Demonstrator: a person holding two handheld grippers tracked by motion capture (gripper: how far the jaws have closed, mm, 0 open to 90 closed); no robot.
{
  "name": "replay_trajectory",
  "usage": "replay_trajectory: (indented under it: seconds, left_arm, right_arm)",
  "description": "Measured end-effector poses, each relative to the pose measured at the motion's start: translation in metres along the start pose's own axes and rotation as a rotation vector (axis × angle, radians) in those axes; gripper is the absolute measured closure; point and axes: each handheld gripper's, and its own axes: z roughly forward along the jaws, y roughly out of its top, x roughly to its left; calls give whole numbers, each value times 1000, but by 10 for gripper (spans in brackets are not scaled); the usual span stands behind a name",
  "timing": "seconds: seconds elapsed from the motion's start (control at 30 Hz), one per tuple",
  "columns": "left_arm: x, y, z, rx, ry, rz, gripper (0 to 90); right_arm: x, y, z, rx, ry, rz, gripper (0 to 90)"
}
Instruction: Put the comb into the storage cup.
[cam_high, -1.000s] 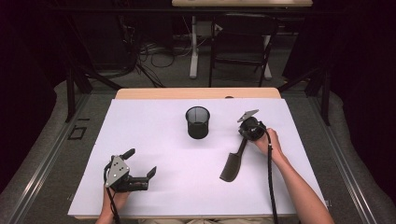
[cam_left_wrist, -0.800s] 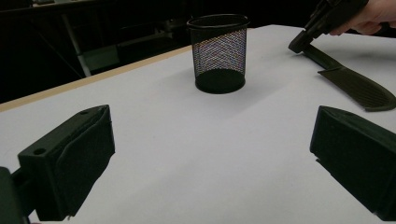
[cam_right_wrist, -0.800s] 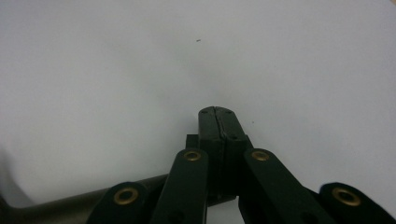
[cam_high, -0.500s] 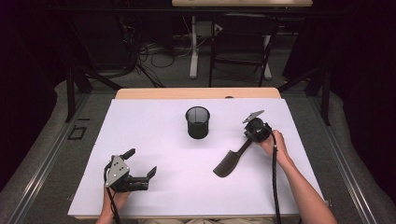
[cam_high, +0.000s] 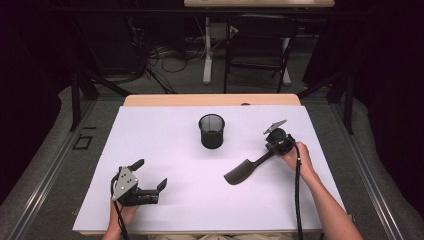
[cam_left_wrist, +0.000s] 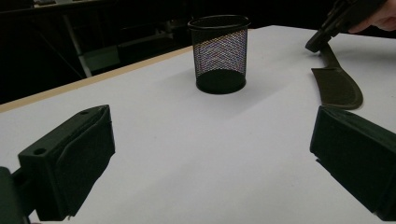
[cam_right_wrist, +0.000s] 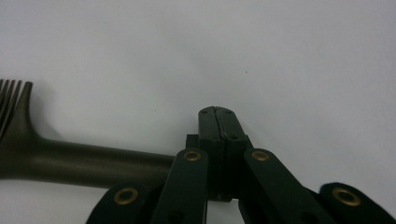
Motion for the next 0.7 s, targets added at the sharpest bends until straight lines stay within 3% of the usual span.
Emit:
replay_trajectory:
  seconds: [0.33, 0.7]
  left_arm:
    - [0, 0, 0, 1, 3, 0, 0]
    - [0, 0, 0, 2, -1, 4, 0]
  right_arm:
    - [0, -6, -5, 14, -7, 3, 900]
    - [-7, -23, -13, 30, -11, 41, 900]
